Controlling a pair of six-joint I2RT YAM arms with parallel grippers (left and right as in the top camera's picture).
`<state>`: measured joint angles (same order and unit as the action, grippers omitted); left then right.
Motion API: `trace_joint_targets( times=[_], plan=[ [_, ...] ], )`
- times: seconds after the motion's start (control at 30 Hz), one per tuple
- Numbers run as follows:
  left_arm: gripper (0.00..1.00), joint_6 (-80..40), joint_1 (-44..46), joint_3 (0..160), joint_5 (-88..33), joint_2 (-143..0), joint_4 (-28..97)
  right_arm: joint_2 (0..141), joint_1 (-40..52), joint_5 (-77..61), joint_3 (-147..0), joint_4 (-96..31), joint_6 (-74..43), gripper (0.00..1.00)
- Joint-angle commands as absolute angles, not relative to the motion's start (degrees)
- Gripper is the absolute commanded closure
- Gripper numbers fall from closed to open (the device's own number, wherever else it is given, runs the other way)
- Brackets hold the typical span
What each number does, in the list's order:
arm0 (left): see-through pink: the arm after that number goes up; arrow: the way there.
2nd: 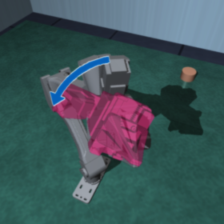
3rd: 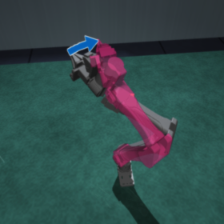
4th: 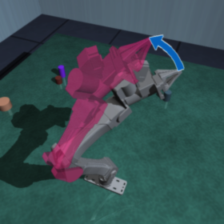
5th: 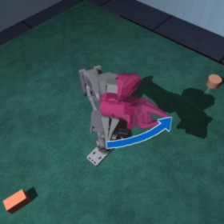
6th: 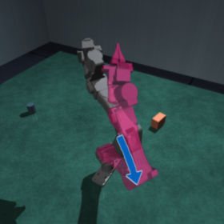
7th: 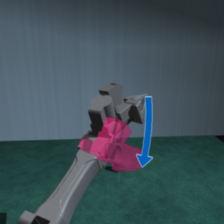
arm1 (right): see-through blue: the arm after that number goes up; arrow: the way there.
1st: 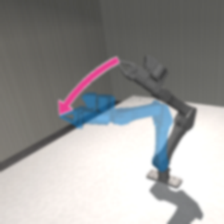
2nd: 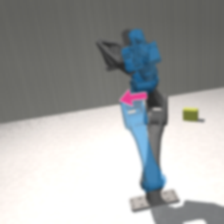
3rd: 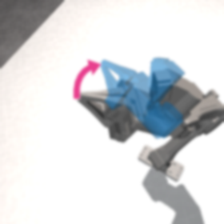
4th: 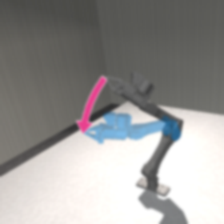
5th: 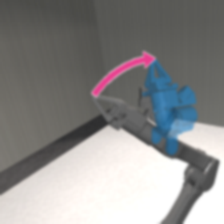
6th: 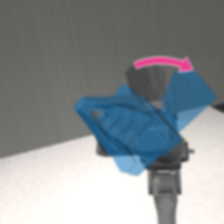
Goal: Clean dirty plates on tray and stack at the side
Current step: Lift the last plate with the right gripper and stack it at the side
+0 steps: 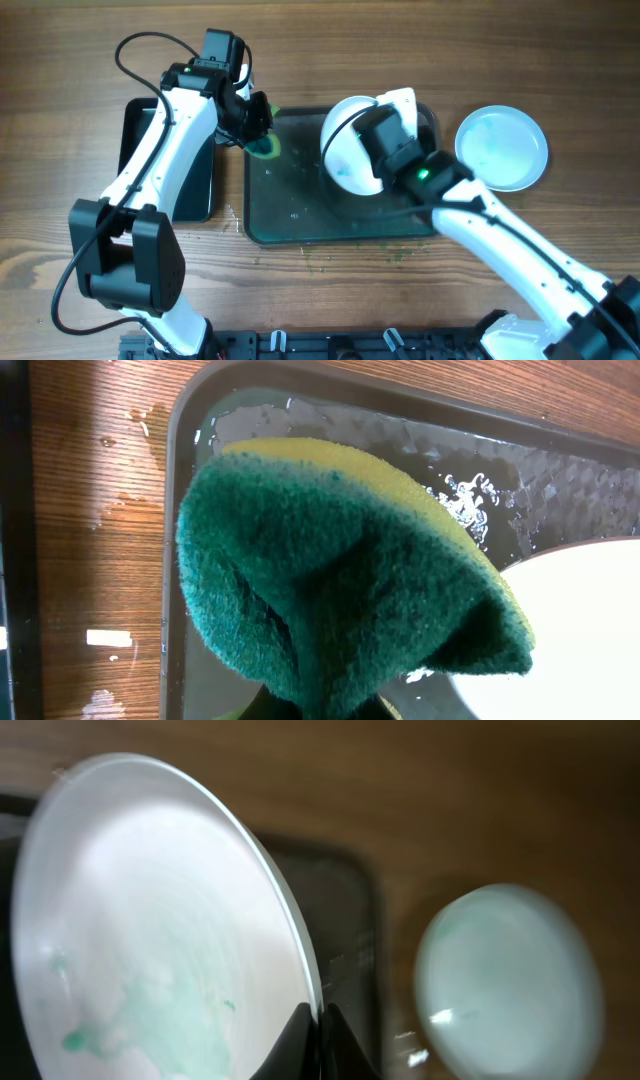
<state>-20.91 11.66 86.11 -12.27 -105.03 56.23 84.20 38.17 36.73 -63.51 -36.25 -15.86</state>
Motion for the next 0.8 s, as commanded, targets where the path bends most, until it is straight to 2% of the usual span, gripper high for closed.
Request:
trace_joint_targets(
  times=[0.0,0.07,0.13,0.3,0.43,0.53,0.63,0.77],
  plan=[
    [0.96,-21.7,12.3,86.3,-12.1,-105.0,55.9,82.3,45.4,64.7,-64.9,-36.1,-9.3,0.96],
    [0.96,-21.7,12.3,86.3,-12.1,-105.0,55.9,82.3,50.2,75.3,-64.9,-35.1,-5.6,0.96],
    [0.96,-21.7,12.3,86.3,-12.1,-105.0,55.9,82.3,53.1,80.1,-64.9,-33.3,-1.3,0.96],
    [0.96,-21.7,12.4,86.3,-12.1,-105.0,56.0,82.3,54.4,78.7,-64.9,-30.1,1.3,0.96],
    [0.96,-21.7,12.4,86.3,-12.1,-105.0,56.0,82.3,52.5,63.7,-64.9,-31.8,-4.0,0.96],
    [0.96,-21.7,12.4,86.3,-12.1,-105.0,56.0,82.3,47.0,40.3,-64.9,-37.1,-16.0,0.96],
    [0.96,-21.7,12.4,86.3,-12.1,-105.0,56.0,82.3,36.0,14.3,-64.8,-37.5,-20.0,0.96],
    [0.96,-21.7,12.5,86.3,-12.1,-105.0,56.0,82.3,16.8,-7.9,-64.8,-36.9,-19.6,0.96]
  ],
)
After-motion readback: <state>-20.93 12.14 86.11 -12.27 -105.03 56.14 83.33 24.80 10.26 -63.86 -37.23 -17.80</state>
